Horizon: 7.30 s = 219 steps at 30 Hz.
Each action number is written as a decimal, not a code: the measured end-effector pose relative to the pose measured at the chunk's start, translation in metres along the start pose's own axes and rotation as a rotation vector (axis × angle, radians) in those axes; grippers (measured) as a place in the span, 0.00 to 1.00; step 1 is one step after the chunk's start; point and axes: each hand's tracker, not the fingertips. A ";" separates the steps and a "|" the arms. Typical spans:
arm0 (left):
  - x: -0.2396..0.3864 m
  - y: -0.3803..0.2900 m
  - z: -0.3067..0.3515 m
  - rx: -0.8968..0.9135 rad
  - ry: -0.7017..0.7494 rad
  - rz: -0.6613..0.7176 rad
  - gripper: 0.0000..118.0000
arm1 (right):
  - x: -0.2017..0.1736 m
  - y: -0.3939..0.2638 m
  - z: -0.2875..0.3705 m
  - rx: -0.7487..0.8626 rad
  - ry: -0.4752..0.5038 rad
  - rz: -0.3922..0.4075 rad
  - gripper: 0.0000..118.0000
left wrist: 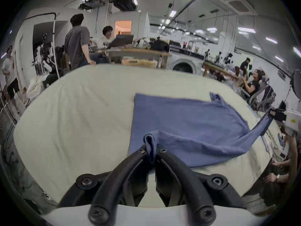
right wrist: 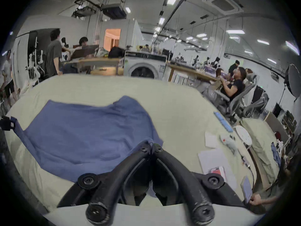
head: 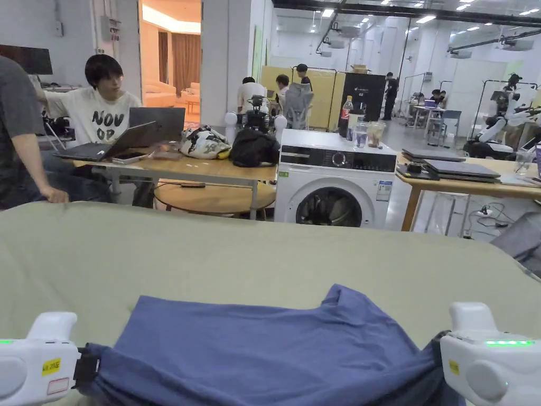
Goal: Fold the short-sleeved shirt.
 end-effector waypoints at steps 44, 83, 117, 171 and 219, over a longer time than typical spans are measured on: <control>0.021 0.061 -0.066 0.144 0.034 -0.016 0.00 | -0.098 -0.004 -0.019 0.213 0.151 -0.115 0.00; -0.002 0.191 -0.252 -0.183 0.120 -0.119 0.00 | -0.049 0.077 -0.170 -0.129 0.146 -0.058 0.14; 0.003 0.187 -0.187 -0.030 0.081 -0.038 0.00 | 0.004 0.118 -0.253 -0.172 0.160 -0.064 0.00; 0.029 0.509 0.057 0.551 0.134 -0.054 0.00 | 0.052 0.455 -0.006 0.527 -0.075 -0.114 0.00; -0.005 0.018 0.031 0.005 0.007 -0.044 0.00 | 0.016 -0.021 0.032 -0.071 0.060 0.058 0.00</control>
